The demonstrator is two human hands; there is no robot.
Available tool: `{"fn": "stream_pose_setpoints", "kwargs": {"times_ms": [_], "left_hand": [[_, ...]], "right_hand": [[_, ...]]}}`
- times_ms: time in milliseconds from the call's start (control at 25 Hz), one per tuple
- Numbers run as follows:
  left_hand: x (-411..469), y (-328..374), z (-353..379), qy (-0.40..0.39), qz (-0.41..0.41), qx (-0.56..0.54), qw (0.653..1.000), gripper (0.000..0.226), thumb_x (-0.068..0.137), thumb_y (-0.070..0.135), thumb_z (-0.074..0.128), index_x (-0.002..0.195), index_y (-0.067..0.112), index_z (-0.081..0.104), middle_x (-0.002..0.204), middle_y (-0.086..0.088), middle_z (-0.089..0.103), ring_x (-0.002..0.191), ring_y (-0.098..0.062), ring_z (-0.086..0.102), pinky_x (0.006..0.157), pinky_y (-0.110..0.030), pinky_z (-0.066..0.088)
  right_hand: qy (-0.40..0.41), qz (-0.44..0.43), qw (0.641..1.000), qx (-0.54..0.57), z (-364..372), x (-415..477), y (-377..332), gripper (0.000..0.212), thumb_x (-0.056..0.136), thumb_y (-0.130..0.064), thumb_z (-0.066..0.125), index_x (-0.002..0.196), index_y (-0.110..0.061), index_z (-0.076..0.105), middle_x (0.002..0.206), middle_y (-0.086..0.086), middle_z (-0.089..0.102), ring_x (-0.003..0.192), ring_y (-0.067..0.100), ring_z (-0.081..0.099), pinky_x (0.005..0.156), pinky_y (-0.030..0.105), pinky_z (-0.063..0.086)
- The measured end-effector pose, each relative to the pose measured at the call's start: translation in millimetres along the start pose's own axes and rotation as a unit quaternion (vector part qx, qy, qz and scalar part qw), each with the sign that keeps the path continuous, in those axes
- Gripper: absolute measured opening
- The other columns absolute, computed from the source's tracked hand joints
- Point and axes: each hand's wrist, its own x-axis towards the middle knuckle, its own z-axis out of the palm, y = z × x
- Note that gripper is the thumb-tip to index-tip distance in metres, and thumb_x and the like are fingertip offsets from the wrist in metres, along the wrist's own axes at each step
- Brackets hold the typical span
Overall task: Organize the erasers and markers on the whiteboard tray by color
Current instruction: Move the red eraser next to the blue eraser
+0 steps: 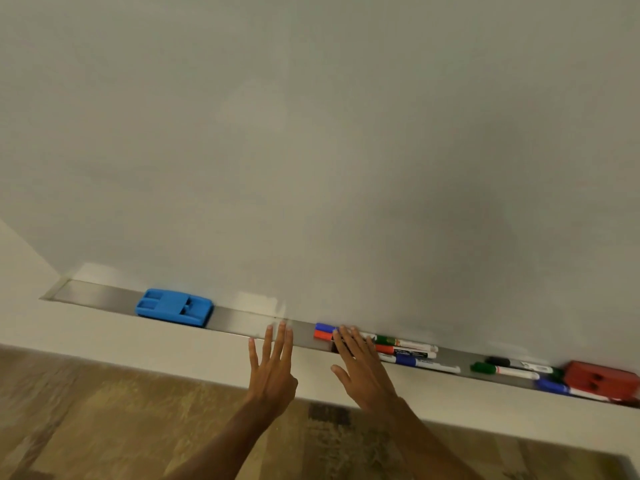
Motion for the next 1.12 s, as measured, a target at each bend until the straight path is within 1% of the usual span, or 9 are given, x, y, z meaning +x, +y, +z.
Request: {"fn": "stream_pose_setpoints", "kwargs": {"times_ms": [120, 200, 320, 520, 680, 840, 920, 1040, 1120], "left_hand": [[1, 23, -6, 0.013, 0.007, -0.003, 1.000, 0.113, 0.044, 0.022, 0.082, 0.143, 0.012, 0.028, 0.155, -0.011, 0.006, 0.140, -0.037, 0.014, 0.107, -0.059, 0.010], [2, 42, -8, 0.015, 0.008, -0.006, 1.000, 0.110, 0.046, 0.025, 0.082, 0.143, 0.013, 0.030, 0.155, -0.010, 0.007, 0.140, -0.036, 0.013, 0.108, -0.059, 0.008], [0, 78, -6, 0.015, 0.018, -0.007, 1.000, 0.107, 0.049, 0.032, 0.082, 0.141, 0.014, 0.032, 0.157, -0.010, 0.001, 0.140, -0.035, 0.010, 0.107, -0.060, 0.009], [-5, 156, 8, 0.030, 0.036, -0.014, 0.999, 0.111, 0.054, 0.044, 0.079, 0.146, 0.018, 0.022, 0.158, -0.008, -0.011, 0.144, -0.030, -0.007, 0.107, -0.058, 0.007], [-5, 223, 18, 0.027, 0.048, -0.015, 0.998, 0.113, 0.064, 0.051, 0.068, 0.150, 0.021, 0.001, 0.158, -0.008, -0.009, 0.141, -0.032, 0.003, 0.107, -0.058, 0.009], [1, 286, 26, -0.008, 0.049, -0.014, 0.999, 0.102, 0.061, 0.051, 0.075, 0.144, 0.017, 0.027, 0.155, -0.011, 0.004, 0.141, -0.030, 0.004, 0.110, -0.055, 0.001], [2, 317, 31, -0.014, 0.059, -0.024, 0.998, 0.097, 0.061, 0.050, 0.077, 0.140, 0.015, 0.034, 0.155, -0.013, 0.014, 0.141, -0.029, 0.004, 0.110, -0.050, -0.003], [4, 361, 40, -0.030, 0.062, -0.027, 0.997, 0.095, 0.061, 0.047, 0.078, 0.139, 0.012, 0.036, 0.150, -0.017, 0.031, 0.140, -0.031, 0.014, 0.110, -0.048, 0.002], [5, 393, 40, -0.045, 0.064, -0.013, 0.997, 0.089, 0.075, 0.046, 0.068, 0.145, 0.010, 0.026, 0.154, -0.017, 0.018, 0.143, -0.033, 0.014, 0.114, -0.050, -0.003]], "right_hand": [[-0.005, 0.027, 1.000, -0.001, -4, -12, 13, 0.061, 0.091, -0.058, 0.015, 0.141, -0.025, 0.026, 0.139, 0.000, 0.050, 0.126, 0.021, 0.049, 0.115, 0.041, 0.021], [-0.007, 0.058, 0.998, 0.003, -3, -19, 28, 0.064, 0.092, -0.054, -0.001, 0.139, -0.025, 0.031, 0.138, -0.001, 0.052, 0.124, 0.021, 0.050, 0.115, 0.039, 0.008], [0.016, 0.067, 0.998, 0.011, -5, -37, 57, 0.062, 0.093, -0.053, 0.000, 0.139, -0.026, 0.032, 0.139, 0.002, 0.050, 0.127, 0.024, 0.047, 0.109, 0.038, -0.002], [0.051, 0.069, 0.996, 0.023, -4, -66, 118, 0.057, 0.093, -0.055, 0.004, 0.144, -0.032, 0.010, 0.141, 0.002, 0.048, 0.130, 0.026, 0.042, 0.109, 0.040, -0.001], [0.081, 0.072, 0.994, 0.030, -2, -92, 174, 0.056, 0.093, -0.057, 0.007, 0.142, -0.035, 0.021, 0.143, 0.002, 0.046, 0.131, 0.026, 0.043, 0.114, 0.046, 0.020], [0.088, 0.074, 0.993, 0.026, -3, -114, 228, 0.057, 0.092, -0.057, 0.007, 0.141, -0.035, 0.027, 0.145, 0.004, 0.042, 0.132, 0.027, 0.040, 0.116, 0.047, 0.016], [0.079, 0.094, 0.992, 0.029, -2, -125, 254, 0.059, 0.091, -0.058, 0.006, 0.138, -0.035, 0.032, 0.144, 0.003, 0.044, 0.131, 0.027, 0.042, 0.108, 0.048, 0.027], [0.083, 0.111, 0.989, 0.043, -2, -140, 289, 0.059, 0.090, -0.059, 0.007, 0.138, -0.035, 0.032, 0.143, 0.003, 0.045, 0.130, 0.027, 0.044, 0.102, 0.048, 0.033], [0.102, 0.122, 0.986, 0.056, -1, -153, 317, 0.059, 0.090, -0.059, 0.009, 0.138, -0.034, 0.032, 0.144, 0.006, 0.044, 0.130, 0.028, 0.043, 0.102, 0.048, 0.036]]}}
